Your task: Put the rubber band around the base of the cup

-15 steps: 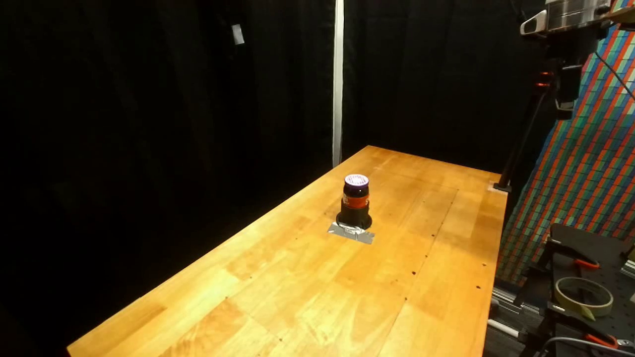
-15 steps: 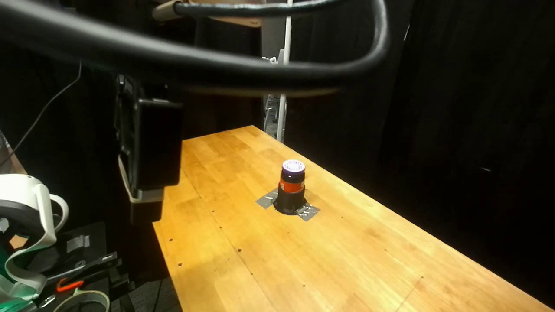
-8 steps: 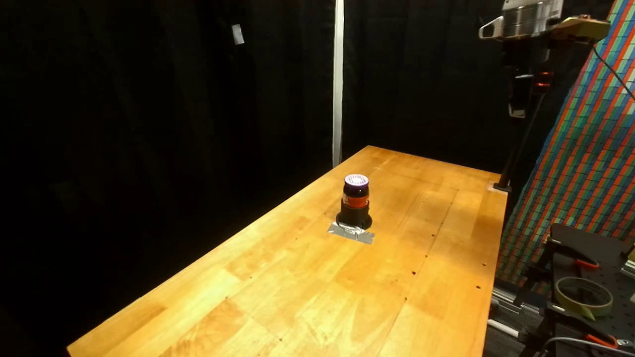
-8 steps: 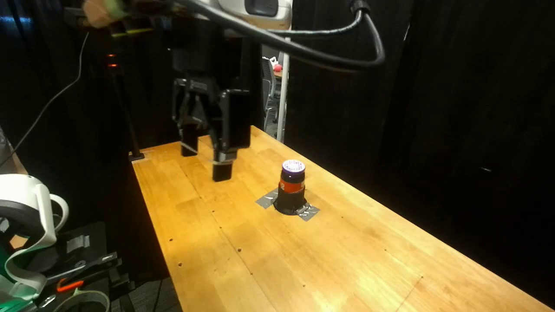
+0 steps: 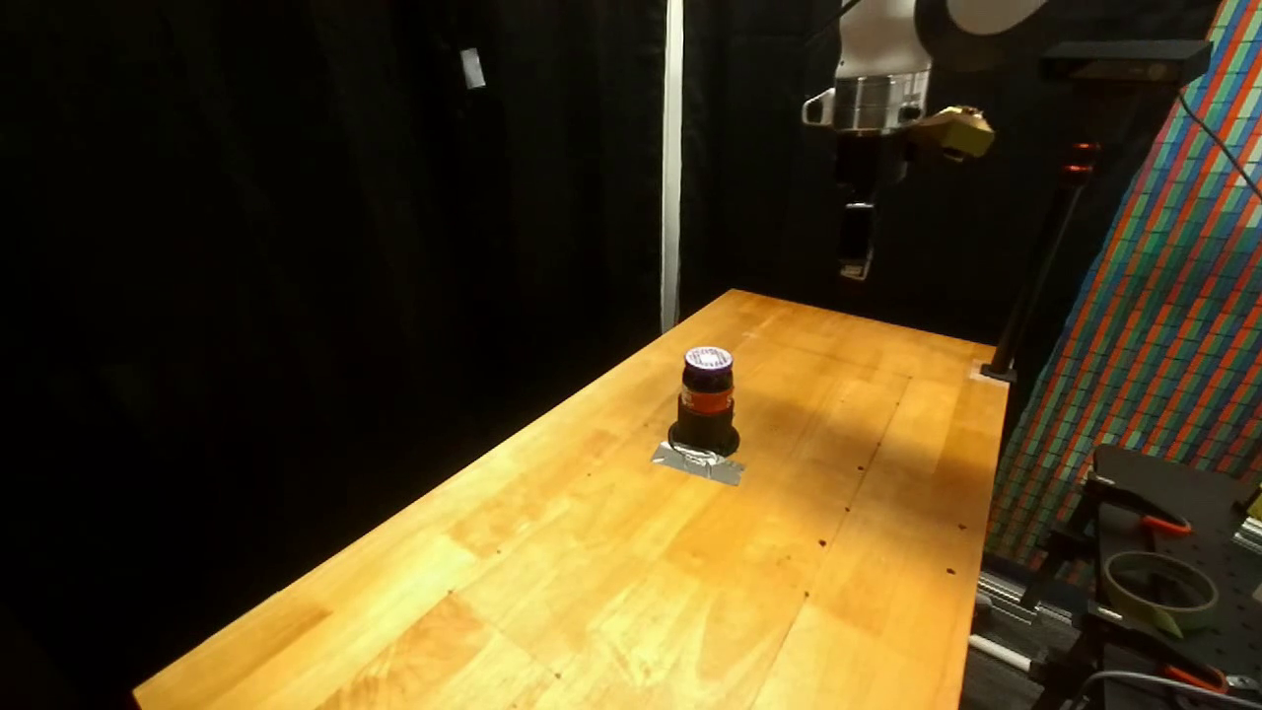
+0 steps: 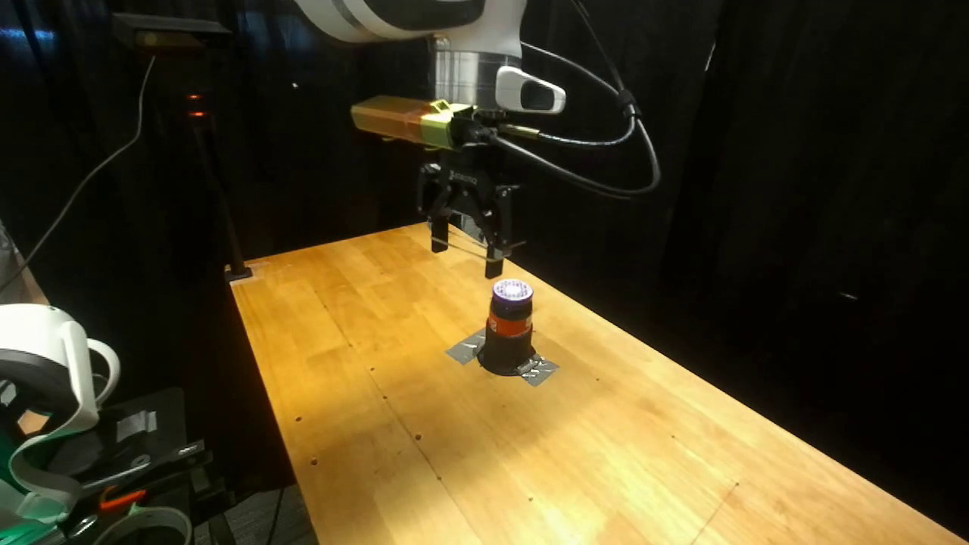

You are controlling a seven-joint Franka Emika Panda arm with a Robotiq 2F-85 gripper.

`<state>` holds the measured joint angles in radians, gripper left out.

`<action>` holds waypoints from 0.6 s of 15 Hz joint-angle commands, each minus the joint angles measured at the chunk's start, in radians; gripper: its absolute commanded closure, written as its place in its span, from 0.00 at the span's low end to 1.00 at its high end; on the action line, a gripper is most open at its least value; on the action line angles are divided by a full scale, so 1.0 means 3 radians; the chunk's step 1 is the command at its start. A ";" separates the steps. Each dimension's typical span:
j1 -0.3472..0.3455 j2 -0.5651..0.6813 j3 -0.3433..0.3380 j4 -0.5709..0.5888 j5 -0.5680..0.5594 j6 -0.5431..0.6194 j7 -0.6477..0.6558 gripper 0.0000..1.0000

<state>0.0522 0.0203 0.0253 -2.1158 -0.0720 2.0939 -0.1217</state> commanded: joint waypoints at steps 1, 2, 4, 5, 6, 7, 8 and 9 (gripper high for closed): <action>0.0003 0.0438 0.0059 0.0451 0.0226 0.0264 -0.0024 0.00; 0.0001 0.0518 0.0074 0.0522 0.0270 0.0333 -0.0028 0.00; 0.0012 0.0695 0.0102 0.0658 0.0294 0.0493 0.0018 0.00; 0.0016 0.0771 0.0117 0.0716 0.0285 0.0547 0.0007 0.00; 0.0020 0.0839 0.0131 0.0751 0.0264 0.0662 -0.0024 0.00; 0.0026 0.0926 0.0144 0.0800 0.0249 0.0764 -0.0028 0.00; 0.0036 0.1003 0.0153 0.0840 0.0228 0.0869 -0.0013 0.00; 0.0044 0.1098 0.0166 0.0901 0.0221 0.0943 -0.0017 0.00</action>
<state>0.0601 0.2687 0.0628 -1.9209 -0.0081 2.3167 -0.1219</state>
